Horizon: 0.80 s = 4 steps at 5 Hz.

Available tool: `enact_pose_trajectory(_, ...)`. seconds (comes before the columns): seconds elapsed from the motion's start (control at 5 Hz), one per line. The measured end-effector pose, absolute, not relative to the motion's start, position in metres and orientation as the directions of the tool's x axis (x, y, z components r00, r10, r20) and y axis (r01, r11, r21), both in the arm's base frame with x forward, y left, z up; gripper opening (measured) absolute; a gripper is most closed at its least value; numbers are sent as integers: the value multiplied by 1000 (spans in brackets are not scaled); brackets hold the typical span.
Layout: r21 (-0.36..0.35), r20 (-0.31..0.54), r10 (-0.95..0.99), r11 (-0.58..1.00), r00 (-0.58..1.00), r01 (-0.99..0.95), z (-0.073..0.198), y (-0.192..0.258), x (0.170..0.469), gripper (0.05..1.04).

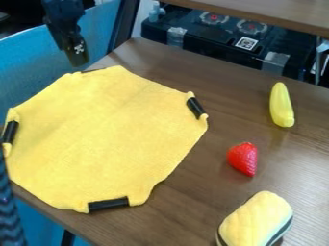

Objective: Fold the cloth from top left to bottom right

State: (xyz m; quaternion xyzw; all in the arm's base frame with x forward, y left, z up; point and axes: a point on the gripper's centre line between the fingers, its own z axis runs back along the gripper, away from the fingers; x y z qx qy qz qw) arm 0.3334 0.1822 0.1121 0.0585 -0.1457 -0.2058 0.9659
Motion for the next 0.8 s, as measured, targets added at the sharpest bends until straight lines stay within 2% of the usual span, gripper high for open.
enact_pose_trajectory(0.2, 223, 258, -419, 903, 871, 368, 99, 189, 343, 999)
enact_pose_trajectory(0.4, 279, 315, -409, 902, 856, 328, 98, 192, 355, 1000)
enact_pose_trajectory(0.8, 305, 263, -395, 900, 880, 313, 77, 199, 378, 999)
